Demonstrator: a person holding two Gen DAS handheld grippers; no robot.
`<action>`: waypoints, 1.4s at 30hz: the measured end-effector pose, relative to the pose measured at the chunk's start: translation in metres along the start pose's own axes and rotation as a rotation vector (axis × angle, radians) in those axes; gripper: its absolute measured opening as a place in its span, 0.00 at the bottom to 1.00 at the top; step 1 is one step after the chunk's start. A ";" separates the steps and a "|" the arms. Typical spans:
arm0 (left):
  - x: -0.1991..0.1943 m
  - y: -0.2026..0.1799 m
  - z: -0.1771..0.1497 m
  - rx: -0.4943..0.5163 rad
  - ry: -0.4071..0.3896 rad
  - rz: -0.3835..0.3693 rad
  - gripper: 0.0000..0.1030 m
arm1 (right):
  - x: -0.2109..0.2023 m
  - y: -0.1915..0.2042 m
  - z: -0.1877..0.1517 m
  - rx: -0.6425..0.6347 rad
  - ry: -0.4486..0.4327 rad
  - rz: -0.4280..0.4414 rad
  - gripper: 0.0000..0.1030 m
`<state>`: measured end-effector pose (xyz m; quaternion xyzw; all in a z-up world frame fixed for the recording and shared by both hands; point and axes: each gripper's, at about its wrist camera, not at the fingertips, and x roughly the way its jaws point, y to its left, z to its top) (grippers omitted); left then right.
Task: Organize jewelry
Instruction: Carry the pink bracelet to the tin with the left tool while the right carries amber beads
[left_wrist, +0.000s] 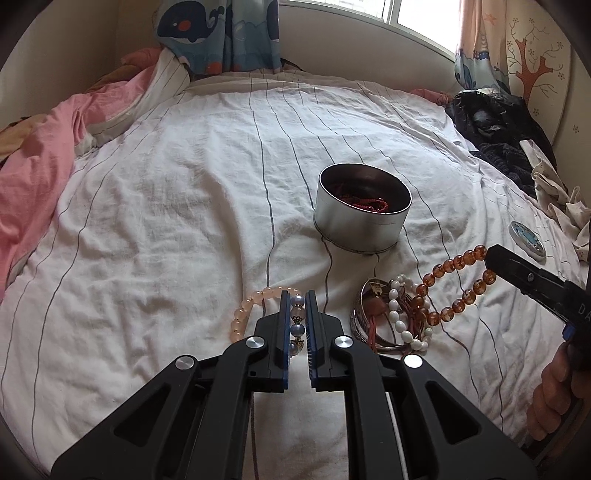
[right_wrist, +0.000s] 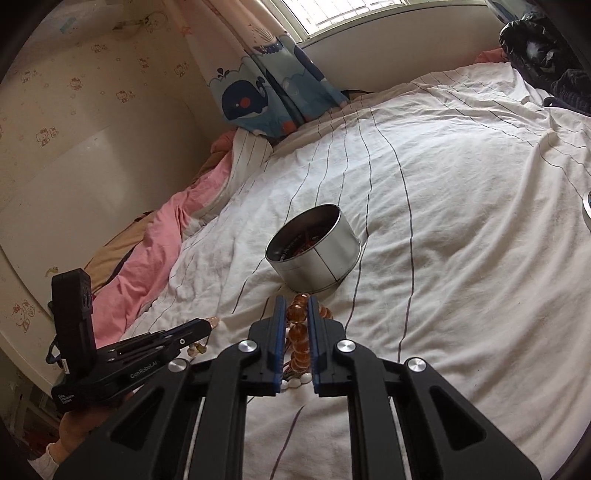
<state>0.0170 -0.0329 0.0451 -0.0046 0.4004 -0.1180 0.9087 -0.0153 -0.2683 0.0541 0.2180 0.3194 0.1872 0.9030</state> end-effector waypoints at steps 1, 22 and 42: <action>0.000 -0.002 0.001 0.007 -0.002 0.006 0.07 | 0.000 0.000 0.001 0.007 -0.003 0.010 0.12; -0.009 -0.023 0.027 0.058 -0.069 -0.005 0.07 | 0.002 0.009 0.022 0.023 -0.032 0.122 0.12; -0.005 -0.032 0.050 0.072 -0.105 -0.022 0.07 | 0.020 0.015 0.048 -0.052 -0.051 0.120 0.12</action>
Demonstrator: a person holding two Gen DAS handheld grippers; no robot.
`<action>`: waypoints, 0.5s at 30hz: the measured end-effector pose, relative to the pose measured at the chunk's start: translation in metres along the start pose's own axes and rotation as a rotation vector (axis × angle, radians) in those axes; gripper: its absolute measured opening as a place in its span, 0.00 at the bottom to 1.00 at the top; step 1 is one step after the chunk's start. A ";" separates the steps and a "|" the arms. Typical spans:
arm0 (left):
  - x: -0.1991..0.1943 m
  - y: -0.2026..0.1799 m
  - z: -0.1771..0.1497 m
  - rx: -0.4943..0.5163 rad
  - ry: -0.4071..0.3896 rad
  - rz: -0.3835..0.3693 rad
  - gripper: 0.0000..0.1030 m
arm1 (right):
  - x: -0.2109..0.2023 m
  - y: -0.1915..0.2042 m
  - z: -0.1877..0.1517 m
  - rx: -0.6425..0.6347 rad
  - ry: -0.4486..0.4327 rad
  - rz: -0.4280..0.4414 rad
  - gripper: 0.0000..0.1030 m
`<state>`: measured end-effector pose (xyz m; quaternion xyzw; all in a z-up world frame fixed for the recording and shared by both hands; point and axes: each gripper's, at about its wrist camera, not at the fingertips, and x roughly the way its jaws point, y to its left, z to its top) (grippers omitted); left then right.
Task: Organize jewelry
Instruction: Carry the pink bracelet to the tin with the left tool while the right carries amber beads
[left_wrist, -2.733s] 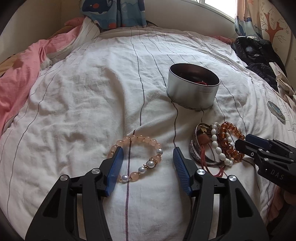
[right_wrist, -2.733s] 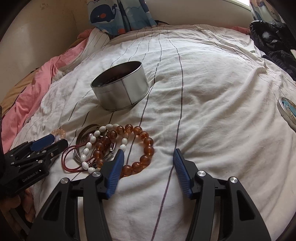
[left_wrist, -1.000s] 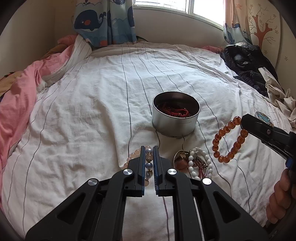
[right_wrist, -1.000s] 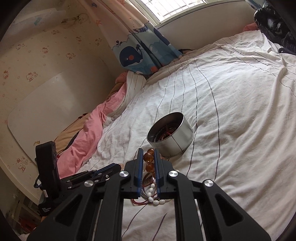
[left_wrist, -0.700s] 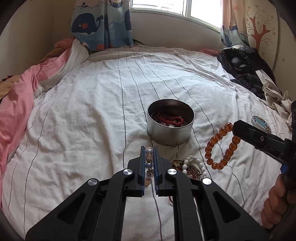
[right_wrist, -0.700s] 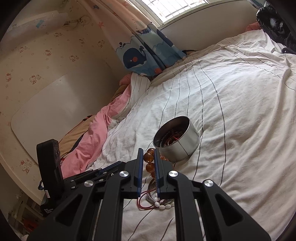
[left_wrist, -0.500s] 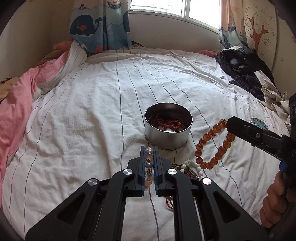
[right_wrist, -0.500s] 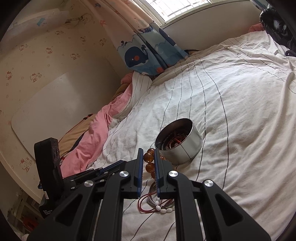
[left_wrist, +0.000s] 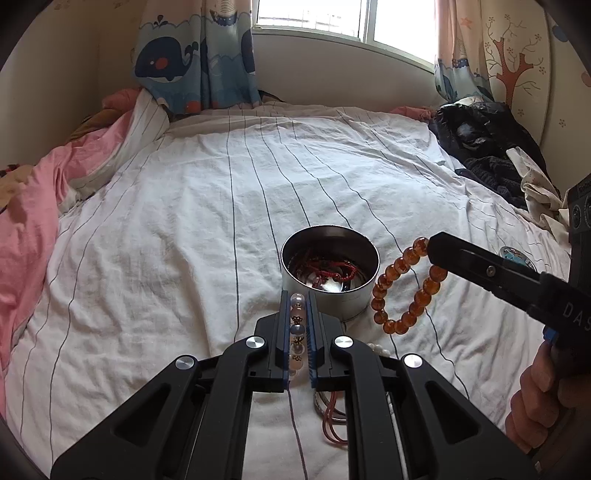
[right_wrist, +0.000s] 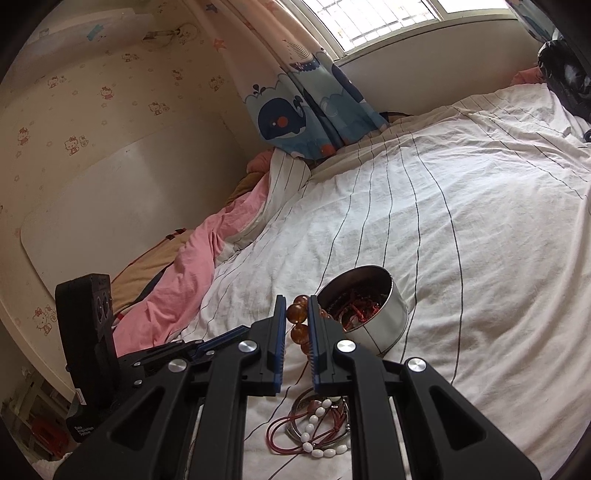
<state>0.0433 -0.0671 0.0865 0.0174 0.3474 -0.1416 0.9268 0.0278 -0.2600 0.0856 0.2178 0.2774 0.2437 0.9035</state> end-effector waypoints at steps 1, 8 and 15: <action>0.001 0.000 0.001 0.000 -0.001 -0.002 0.07 | 0.001 -0.001 0.001 0.003 0.000 -0.002 0.12; 0.002 0.001 0.014 -0.017 -0.023 -0.023 0.07 | 0.006 -0.002 0.012 -0.001 -0.009 -0.001 0.12; 0.001 0.005 0.033 -0.054 -0.060 -0.070 0.07 | 0.019 -0.003 0.024 -0.011 -0.015 -0.008 0.12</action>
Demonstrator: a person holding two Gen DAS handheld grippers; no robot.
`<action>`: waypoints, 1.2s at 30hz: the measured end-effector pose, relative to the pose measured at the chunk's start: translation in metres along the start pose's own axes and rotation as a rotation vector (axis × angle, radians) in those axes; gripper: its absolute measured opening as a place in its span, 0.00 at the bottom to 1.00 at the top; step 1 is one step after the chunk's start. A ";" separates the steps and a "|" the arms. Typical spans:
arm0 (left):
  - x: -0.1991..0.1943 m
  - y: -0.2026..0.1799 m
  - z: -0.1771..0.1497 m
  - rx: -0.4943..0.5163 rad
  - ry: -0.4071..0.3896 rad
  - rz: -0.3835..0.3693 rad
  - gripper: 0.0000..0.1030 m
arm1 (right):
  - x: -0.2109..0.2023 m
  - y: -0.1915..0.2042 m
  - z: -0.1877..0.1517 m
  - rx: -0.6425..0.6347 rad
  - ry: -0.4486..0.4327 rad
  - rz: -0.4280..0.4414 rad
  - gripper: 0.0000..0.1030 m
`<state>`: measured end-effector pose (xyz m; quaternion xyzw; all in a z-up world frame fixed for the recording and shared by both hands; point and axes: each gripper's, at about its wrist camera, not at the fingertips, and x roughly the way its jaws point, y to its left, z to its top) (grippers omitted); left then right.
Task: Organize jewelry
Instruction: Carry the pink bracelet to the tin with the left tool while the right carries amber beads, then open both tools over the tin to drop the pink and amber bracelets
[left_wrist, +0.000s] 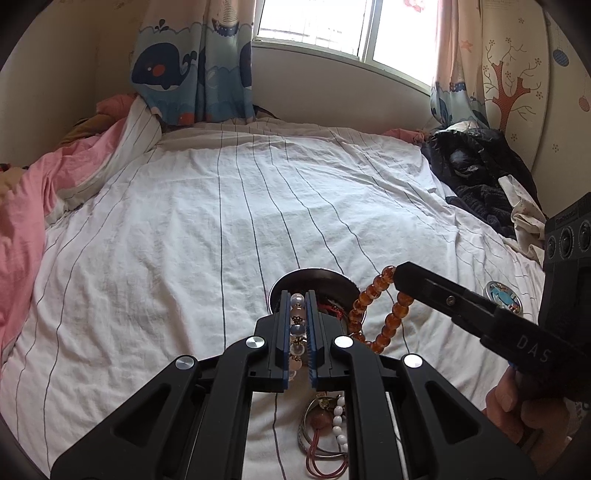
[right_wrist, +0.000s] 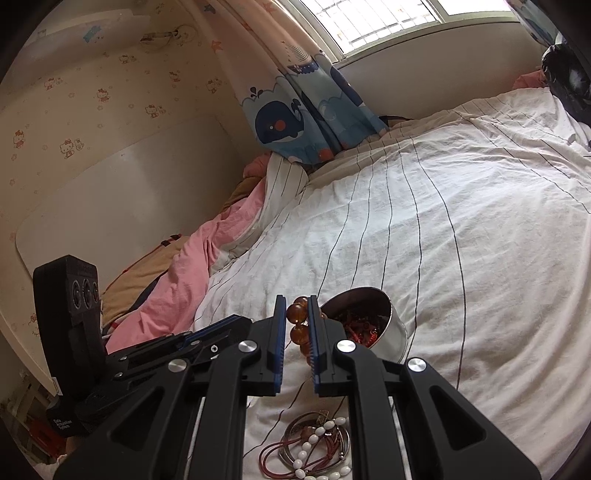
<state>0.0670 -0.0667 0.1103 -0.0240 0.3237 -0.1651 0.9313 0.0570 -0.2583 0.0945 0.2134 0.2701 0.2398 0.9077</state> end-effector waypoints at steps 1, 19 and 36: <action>0.001 0.001 0.003 -0.010 -0.006 -0.016 0.07 | 0.002 -0.001 0.001 0.002 -0.001 -0.003 0.12; 0.078 0.029 0.003 -0.246 0.145 -0.097 0.08 | 0.046 -0.014 0.019 0.017 0.044 -0.011 0.13; 0.042 0.028 -0.071 -0.131 0.265 -0.047 0.15 | 0.011 -0.034 -0.047 0.085 0.248 -0.208 0.19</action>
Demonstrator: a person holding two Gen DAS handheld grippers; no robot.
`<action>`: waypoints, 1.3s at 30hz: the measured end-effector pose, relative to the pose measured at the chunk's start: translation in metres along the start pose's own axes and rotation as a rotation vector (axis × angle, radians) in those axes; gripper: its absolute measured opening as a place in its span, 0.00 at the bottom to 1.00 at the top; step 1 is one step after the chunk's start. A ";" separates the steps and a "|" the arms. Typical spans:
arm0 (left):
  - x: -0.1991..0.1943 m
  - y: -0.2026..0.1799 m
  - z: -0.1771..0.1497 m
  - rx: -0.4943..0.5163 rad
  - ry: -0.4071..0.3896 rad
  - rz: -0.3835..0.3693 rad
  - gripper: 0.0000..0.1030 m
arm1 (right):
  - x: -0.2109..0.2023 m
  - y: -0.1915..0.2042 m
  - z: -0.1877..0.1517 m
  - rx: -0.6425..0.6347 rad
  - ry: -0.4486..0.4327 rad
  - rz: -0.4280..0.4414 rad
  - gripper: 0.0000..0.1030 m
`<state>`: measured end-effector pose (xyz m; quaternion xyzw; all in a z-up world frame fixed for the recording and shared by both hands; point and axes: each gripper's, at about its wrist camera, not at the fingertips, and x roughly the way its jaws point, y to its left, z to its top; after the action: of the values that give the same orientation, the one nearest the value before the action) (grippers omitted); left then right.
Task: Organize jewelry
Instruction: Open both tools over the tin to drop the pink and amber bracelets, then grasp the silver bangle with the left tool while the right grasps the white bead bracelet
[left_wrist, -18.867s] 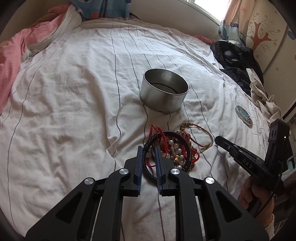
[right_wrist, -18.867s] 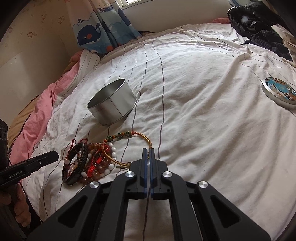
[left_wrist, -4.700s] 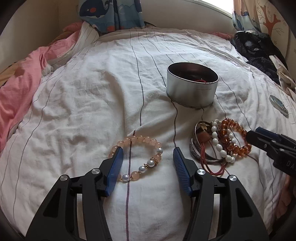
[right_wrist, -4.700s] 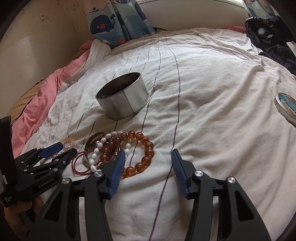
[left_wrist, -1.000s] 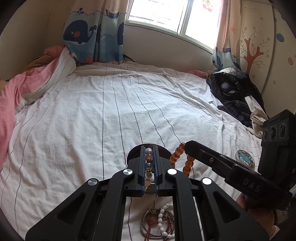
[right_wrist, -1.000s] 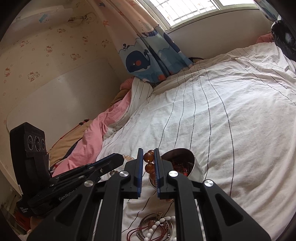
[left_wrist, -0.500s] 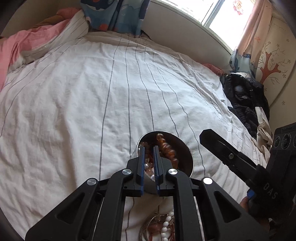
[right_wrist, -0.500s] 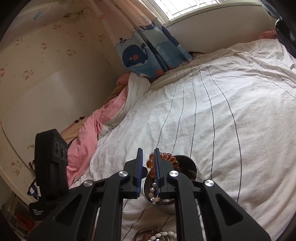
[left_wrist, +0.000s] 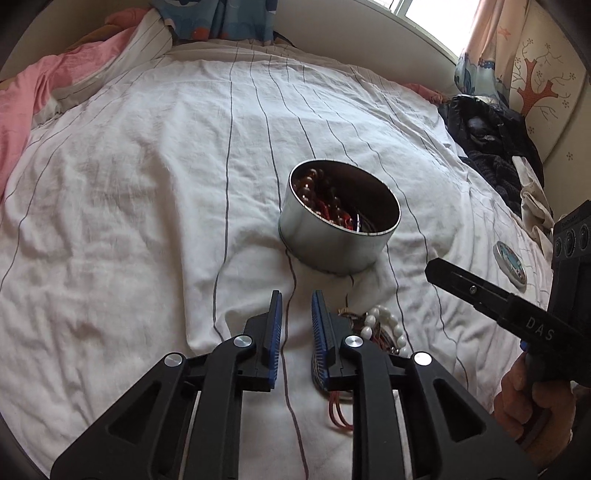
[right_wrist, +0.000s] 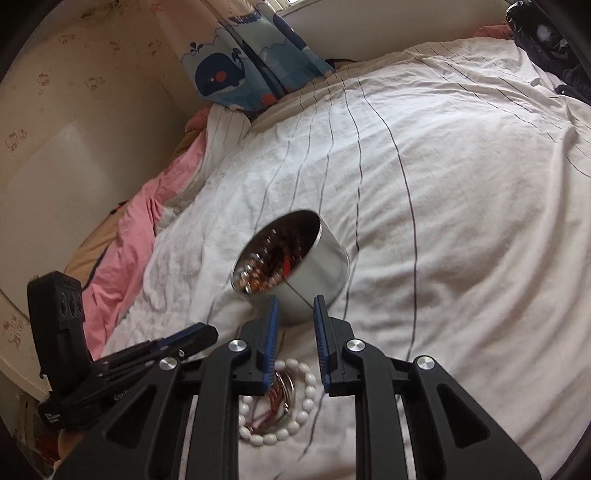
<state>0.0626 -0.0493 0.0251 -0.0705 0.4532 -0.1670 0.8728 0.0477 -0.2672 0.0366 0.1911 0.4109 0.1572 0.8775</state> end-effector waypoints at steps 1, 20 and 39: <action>0.001 0.000 -0.003 0.005 0.008 0.000 0.15 | 0.001 0.000 -0.006 -0.017 0.021 -0.023 0.19; 0.015 -0.018 -0.017 0.118 0.039 0.102 0.08 | 0.025 0.029 -0.036 -0.333 0.123 -0.346 0.09; -0.033 0.023 -0.008 -0.070 -0.083 -0.043 0.06 | 0.021 0.016 -0.030 -0.228 0.119 -0.208 0.08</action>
<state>0.0435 -0.0157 0.0390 -0.1174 0.4203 -0.1666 0.8842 0.0357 -0.2378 0.0124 0.0373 0.4591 0.1221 0.8791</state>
